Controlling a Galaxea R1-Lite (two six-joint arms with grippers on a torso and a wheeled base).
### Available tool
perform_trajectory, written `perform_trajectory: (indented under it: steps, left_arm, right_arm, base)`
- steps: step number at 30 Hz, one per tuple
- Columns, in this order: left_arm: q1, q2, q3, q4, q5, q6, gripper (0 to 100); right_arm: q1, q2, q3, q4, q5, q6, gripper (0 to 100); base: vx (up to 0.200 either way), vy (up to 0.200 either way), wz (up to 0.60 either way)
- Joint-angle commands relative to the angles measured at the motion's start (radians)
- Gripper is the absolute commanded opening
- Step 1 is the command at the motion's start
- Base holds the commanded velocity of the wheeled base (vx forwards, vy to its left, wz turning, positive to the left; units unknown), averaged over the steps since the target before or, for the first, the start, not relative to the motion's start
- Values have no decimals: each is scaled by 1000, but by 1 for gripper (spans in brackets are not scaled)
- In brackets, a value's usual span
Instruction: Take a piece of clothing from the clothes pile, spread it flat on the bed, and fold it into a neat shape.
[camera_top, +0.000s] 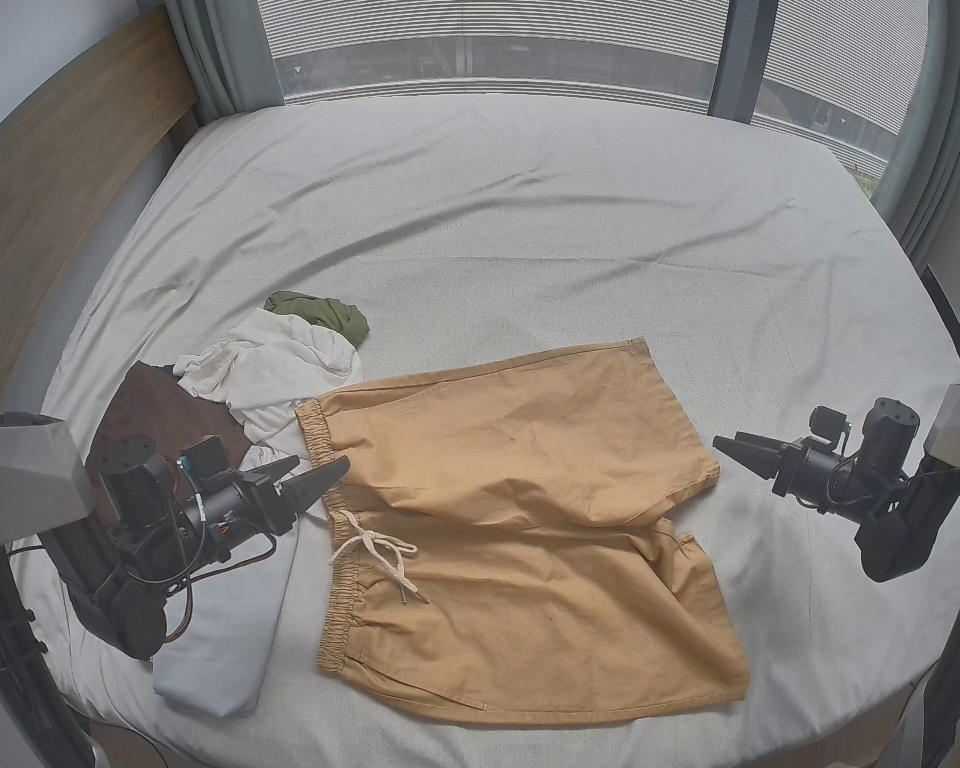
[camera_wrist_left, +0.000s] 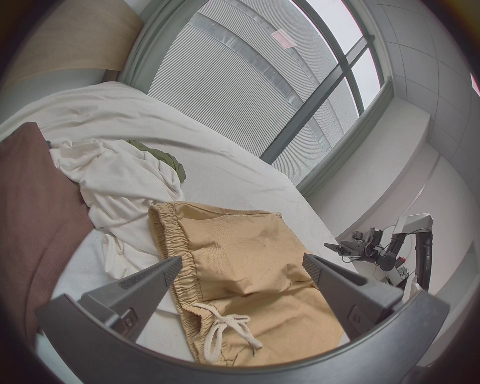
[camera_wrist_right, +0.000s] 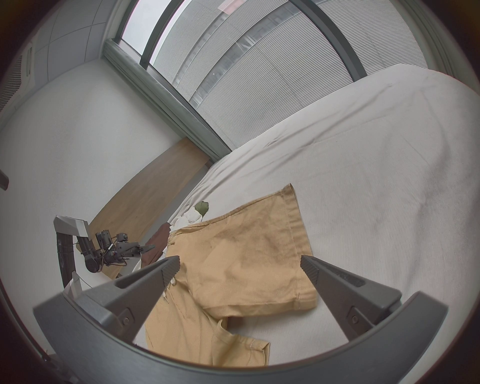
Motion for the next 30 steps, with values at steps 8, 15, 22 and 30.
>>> perform_trajectory:
  steps: [8,15,22,30]
  left_arm:
    - [10,-62,50,0,-45,32,100]
    - [-10,-47,67,-1,-47,51,100]
    - [-22,-37,76,-1,-45,52,100]
    - [-29,-34,78,-1,-45,52,100]
  right_arm:
    - [8,42,57,35,1,-8,100]
    - [22,92,77,37,2,-56,100]
    - [25,132,103,37,2,-108,100]
    - [33,166,117,37,2,-152,100]
  base:
    - [0,0,0]
    - [0,0,0]
    - [0,0,0]
    - [0,0,0]
